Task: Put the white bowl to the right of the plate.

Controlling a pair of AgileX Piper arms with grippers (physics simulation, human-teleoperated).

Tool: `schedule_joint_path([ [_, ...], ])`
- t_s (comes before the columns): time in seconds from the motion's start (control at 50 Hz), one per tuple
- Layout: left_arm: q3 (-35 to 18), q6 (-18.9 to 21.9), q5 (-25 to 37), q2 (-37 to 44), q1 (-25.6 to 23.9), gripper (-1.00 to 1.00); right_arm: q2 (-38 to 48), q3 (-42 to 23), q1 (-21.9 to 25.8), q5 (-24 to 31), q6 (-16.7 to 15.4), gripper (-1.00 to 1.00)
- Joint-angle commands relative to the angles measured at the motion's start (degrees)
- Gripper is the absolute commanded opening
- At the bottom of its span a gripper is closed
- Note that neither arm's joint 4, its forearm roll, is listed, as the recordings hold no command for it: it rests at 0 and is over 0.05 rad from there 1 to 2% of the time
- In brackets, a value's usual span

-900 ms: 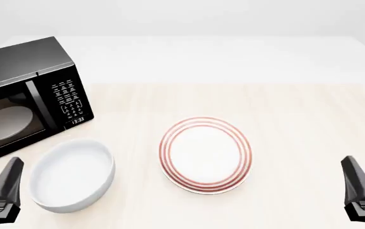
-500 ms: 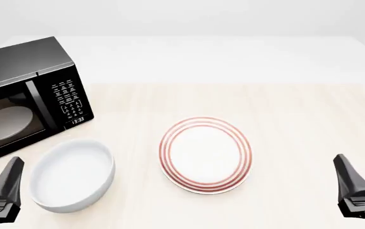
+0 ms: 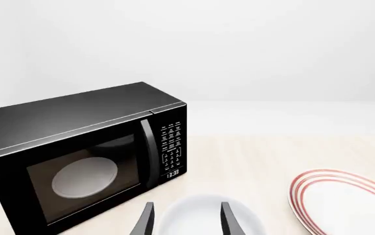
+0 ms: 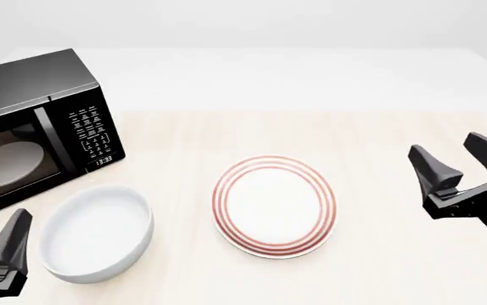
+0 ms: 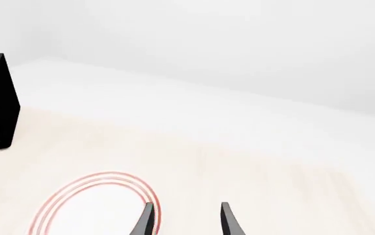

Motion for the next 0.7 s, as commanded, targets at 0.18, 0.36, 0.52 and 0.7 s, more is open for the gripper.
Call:
schedule_joint_path([
  [0.18, 0.0, 0.0, 0.0, 0.0, 0.0, 1.0, 21.47, -15.2, 9.46, -2.66, -2.74, 1.0],
  [0.36, 0.0, 0.0, 0.0, 0.0, 0.0, 1.0, 29.04, -20.69, 12.91, -3.44, -1.41, 1.0],
  [0.52, 0.0, 0.0, 0.0, 0.0, 0.0, 1.0, 36.26, -27.82, 16.82, -2.02, 0.02, 1.0],
  [0.7, 0.0, 0.0, 0.0, 0.0, 0.0, 1.0, 41.5, -33.79, 21.43, -0.86, -0.71, 1.0],
])
